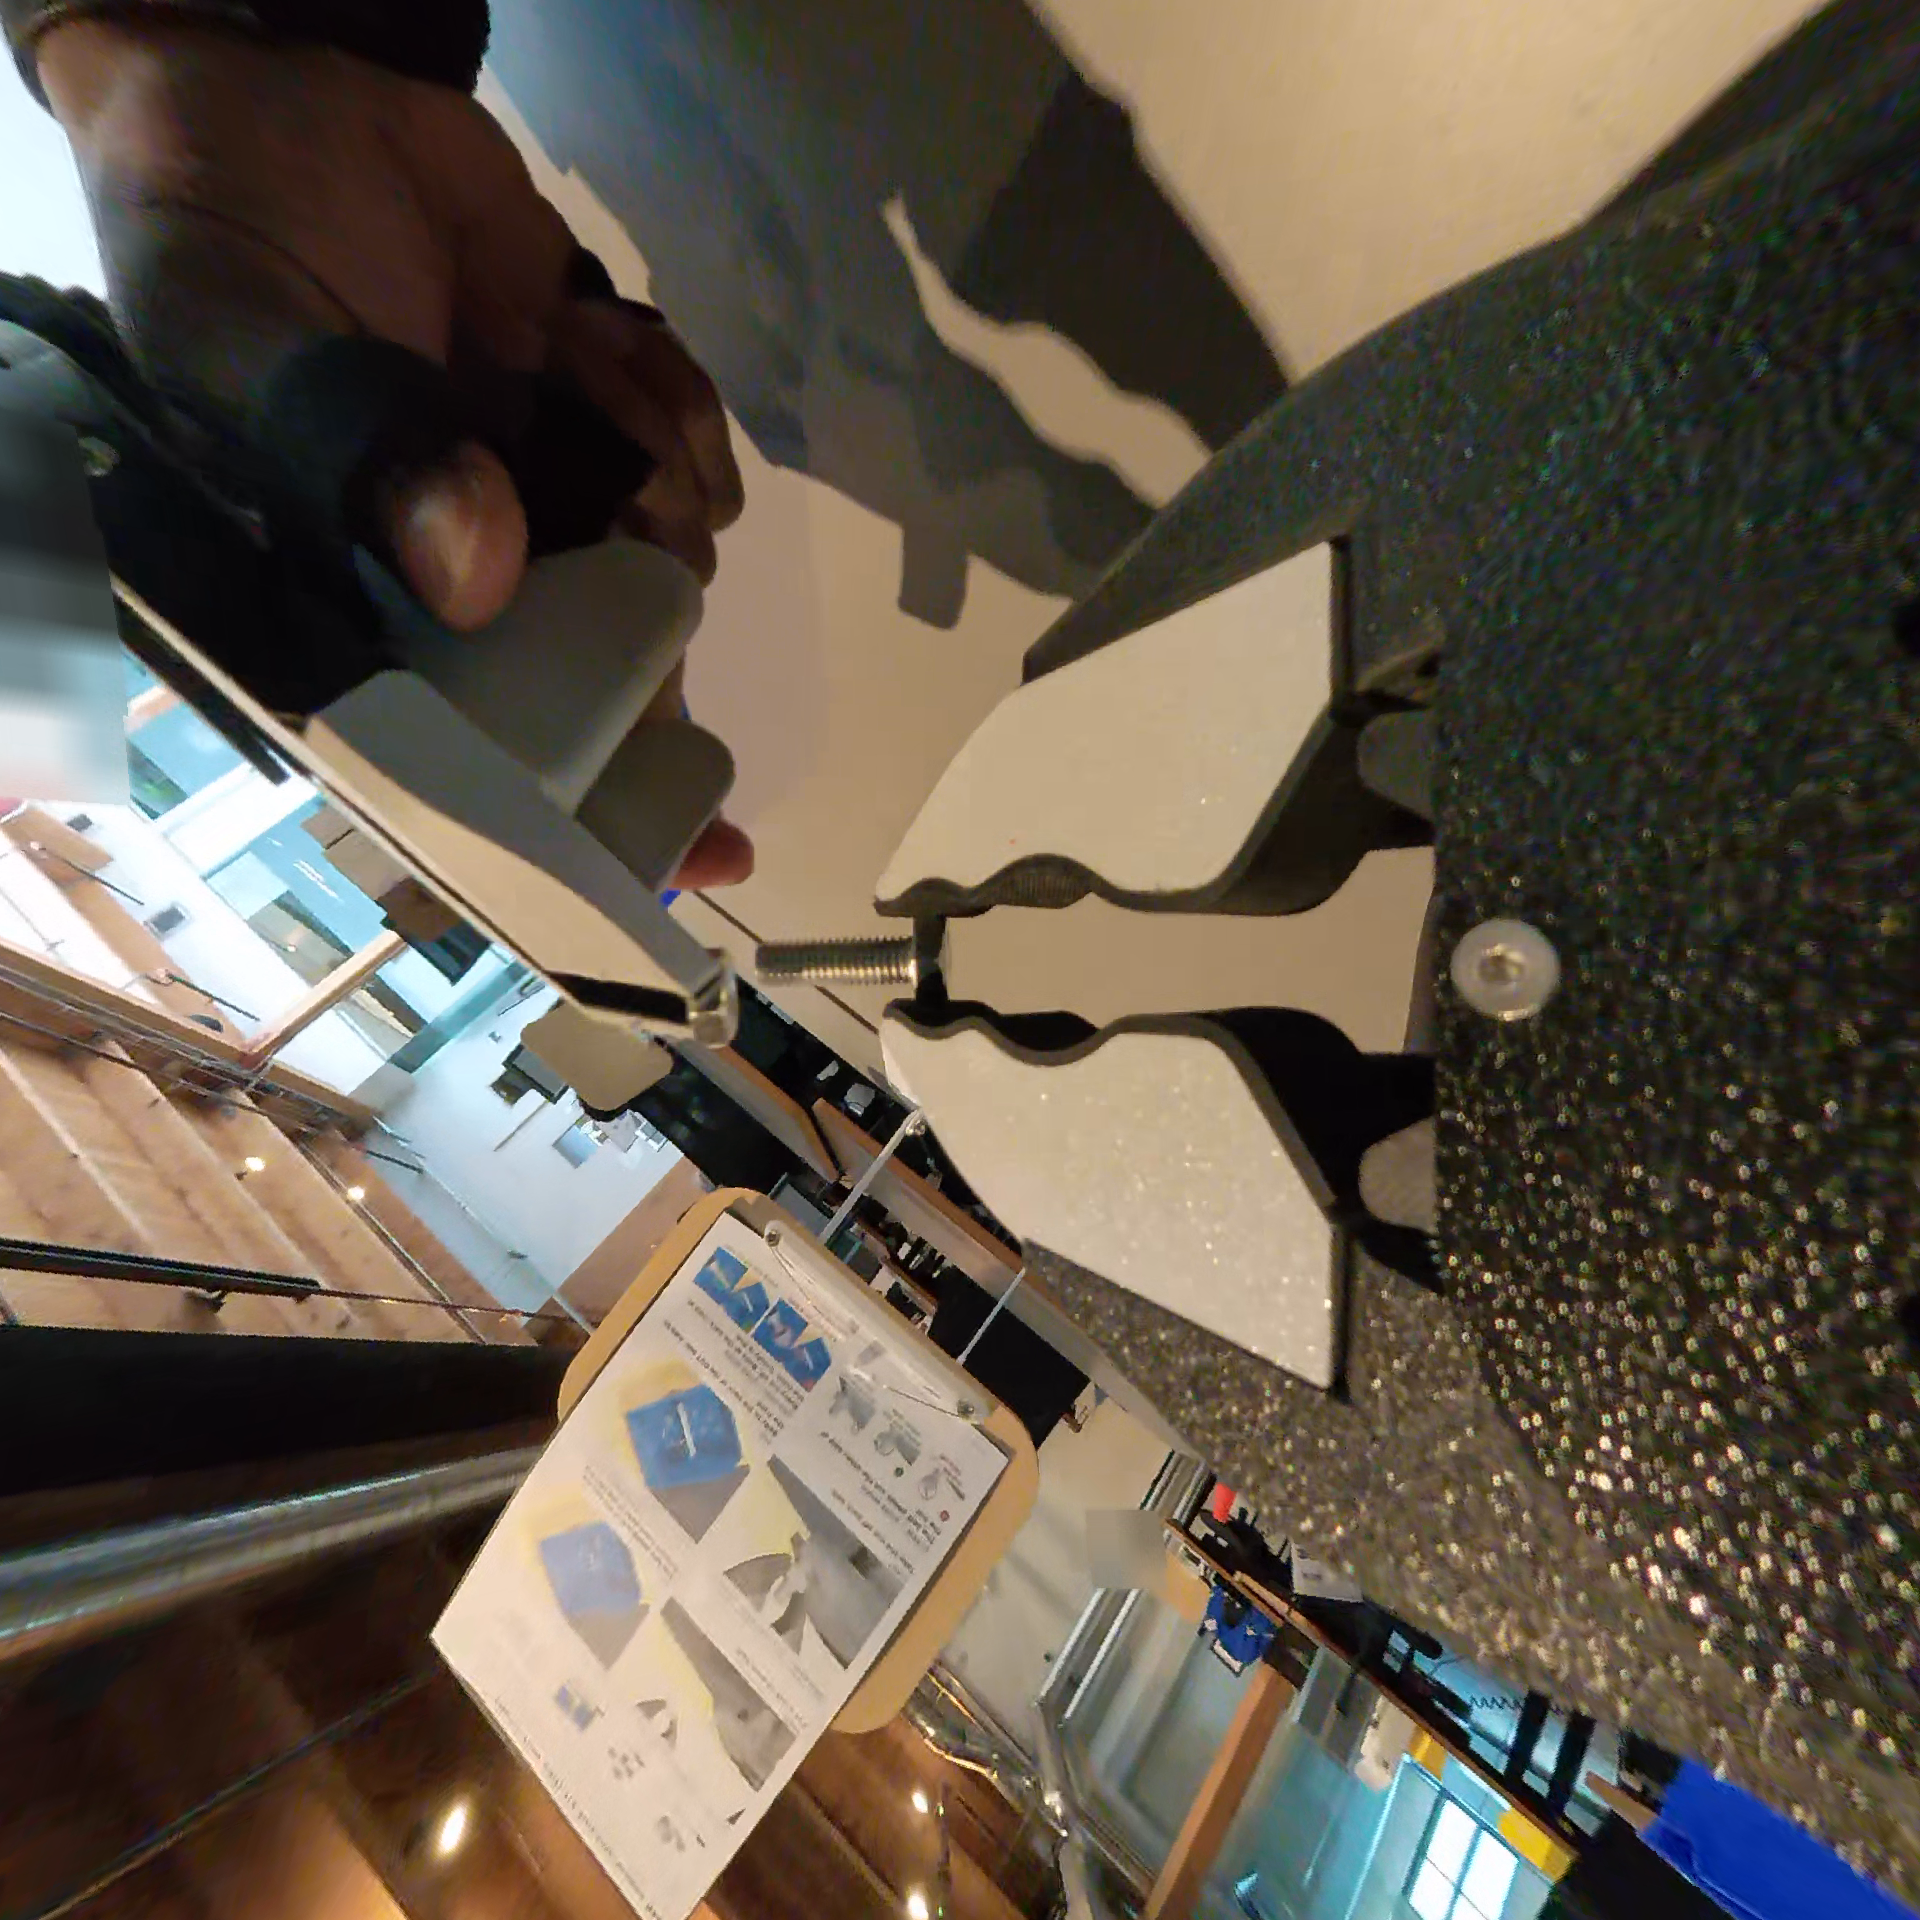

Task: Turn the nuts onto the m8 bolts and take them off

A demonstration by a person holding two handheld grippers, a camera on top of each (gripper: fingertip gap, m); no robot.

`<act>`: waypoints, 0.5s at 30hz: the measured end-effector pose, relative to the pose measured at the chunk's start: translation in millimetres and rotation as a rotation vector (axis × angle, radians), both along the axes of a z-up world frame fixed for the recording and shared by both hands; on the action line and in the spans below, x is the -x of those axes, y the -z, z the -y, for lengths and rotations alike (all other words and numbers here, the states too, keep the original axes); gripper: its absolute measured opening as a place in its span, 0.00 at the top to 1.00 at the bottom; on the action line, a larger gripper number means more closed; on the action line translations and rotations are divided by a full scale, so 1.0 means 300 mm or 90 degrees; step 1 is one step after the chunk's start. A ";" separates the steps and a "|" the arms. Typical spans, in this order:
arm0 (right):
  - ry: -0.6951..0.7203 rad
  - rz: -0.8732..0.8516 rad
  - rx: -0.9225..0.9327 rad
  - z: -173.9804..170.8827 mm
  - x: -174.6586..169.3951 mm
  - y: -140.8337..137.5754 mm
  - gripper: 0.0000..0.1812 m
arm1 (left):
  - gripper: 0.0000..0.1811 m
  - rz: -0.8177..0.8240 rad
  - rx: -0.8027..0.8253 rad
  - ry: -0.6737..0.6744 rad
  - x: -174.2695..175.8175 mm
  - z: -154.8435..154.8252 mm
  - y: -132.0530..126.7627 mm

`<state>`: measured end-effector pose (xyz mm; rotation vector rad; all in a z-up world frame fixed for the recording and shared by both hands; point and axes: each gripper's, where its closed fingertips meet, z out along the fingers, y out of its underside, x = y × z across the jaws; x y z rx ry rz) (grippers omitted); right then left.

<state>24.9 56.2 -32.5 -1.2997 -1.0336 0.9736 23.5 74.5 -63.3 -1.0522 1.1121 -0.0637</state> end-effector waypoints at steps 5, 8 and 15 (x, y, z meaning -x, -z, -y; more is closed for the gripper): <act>-0.017 -0.006 -0.002 0.017 0.006 -0.004 0.92 | 0.92 0.022 -0.019 0.012 0.002 0.016 -0.025; -0.025 -0.012 0.004 0.023 0.010 -0.006 0.92 | 0.92 0.033 -0.020 0.016 0.006 0.021 -0.034; -0.032 -0.044 0.040 0.034 0.025 -0.023 0.92 | 0.92 0.039 -0.069 -0.007 0.018 0.028 -0.058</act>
